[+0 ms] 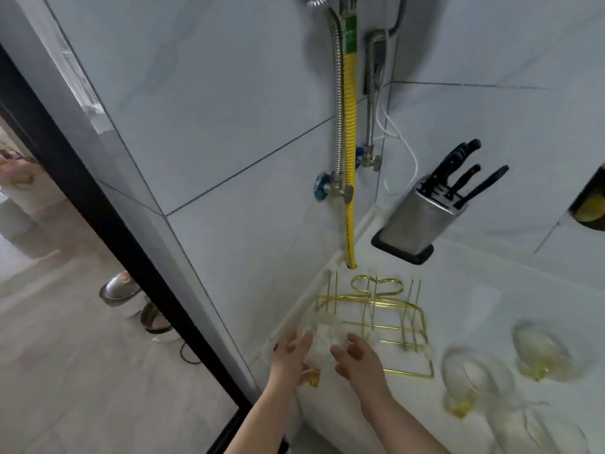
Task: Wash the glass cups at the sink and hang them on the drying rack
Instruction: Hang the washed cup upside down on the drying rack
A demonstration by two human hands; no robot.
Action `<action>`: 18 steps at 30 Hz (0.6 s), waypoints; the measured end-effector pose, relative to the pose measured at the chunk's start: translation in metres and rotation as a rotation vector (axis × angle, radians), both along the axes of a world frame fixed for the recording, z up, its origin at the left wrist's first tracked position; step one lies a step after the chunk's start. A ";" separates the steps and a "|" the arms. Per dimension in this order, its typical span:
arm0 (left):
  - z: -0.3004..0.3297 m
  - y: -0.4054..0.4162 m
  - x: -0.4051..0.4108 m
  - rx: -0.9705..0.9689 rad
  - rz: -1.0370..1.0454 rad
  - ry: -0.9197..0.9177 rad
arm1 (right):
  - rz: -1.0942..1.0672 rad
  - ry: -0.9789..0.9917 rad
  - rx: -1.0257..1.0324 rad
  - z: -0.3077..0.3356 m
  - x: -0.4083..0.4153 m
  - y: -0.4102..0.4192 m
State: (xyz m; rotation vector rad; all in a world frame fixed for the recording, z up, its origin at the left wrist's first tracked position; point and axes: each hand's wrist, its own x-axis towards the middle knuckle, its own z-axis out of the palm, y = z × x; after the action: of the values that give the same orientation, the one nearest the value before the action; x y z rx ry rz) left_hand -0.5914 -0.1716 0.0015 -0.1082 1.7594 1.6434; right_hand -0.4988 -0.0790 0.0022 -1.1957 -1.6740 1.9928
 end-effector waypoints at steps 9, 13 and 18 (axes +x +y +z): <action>-0.015 -0.008 -0.012 -0.025 -0.064 -0.009 | -0.050 -0.029 -0.019 -0.014 -0.003 -0.008; -0.022 -0.015 -0.011 -0.060 -0.095 0.034 | -0.032 -0.069 0.017 -0.018 0.000 -0.013; -0.019 -0.016 -0.008 -0.106 -0.118 0.051 | -0.017 -0.123 0.089 -0.020 0.005 -0.014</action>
State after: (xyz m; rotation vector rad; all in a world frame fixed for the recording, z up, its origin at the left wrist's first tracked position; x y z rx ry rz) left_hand -0.5991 -0.1875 -0.0180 -0.0117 1.8556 1.4810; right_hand -0.4941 -0.0929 -0.0180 -1.3202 -1.7841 1.8481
